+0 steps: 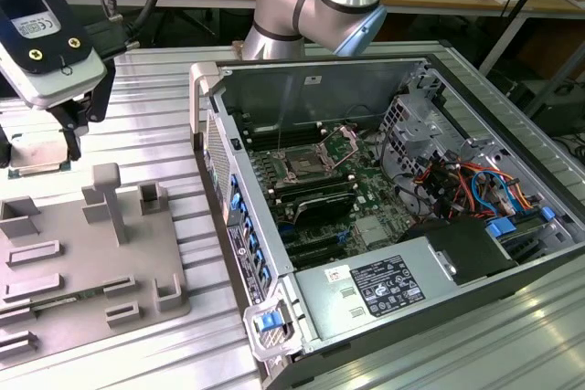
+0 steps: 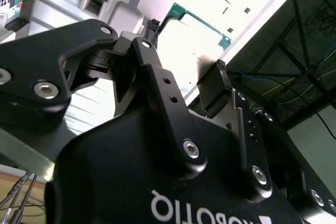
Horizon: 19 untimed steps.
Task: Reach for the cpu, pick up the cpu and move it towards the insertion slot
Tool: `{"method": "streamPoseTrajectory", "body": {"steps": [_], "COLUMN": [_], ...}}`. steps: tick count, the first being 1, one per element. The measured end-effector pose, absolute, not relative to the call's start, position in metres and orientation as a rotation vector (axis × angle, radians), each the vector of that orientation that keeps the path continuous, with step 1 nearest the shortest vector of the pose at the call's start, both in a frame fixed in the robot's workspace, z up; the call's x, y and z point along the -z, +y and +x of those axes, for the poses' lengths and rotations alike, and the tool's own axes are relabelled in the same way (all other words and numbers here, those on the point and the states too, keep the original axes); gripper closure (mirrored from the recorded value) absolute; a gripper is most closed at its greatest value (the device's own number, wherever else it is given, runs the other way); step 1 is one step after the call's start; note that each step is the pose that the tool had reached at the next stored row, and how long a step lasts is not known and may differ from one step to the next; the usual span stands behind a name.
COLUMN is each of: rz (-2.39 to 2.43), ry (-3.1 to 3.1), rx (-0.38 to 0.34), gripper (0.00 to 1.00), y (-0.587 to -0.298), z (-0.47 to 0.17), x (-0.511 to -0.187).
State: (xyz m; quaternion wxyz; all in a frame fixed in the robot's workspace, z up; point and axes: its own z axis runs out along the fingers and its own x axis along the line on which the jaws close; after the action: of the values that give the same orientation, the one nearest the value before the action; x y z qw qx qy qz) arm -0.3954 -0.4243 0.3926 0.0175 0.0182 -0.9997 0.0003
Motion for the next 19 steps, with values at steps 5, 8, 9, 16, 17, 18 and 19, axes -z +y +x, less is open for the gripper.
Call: {"method": "streamPoseTrajectory", "body": {"steps": [5,8,9,16,17,18,19], "rz": [0.054,0.053,0.052,0.048,0.047,0.047,0.047], "ry": [-3.106,-3.106,-3.106,-3.106,-3.107,-3.107,-3.107], "rx": [-0.001,-0.002,-0.002,-0.002,-0.003,-0.003,-0.003], "gripper": [0.45,0.45,0.45,0.45,0.45,0.45,0.45], "y": [-0.424,-0.424,-0.424,-0.424,-0.424,-0.424,-0.424], "z": [-0.388,-0.382,-0.381,-0.368,-0.366,-0.365,-0.364], "x": [-0.392,-0.392,-0.392,-0.391,-0.391,-0.391,-0.391]}}
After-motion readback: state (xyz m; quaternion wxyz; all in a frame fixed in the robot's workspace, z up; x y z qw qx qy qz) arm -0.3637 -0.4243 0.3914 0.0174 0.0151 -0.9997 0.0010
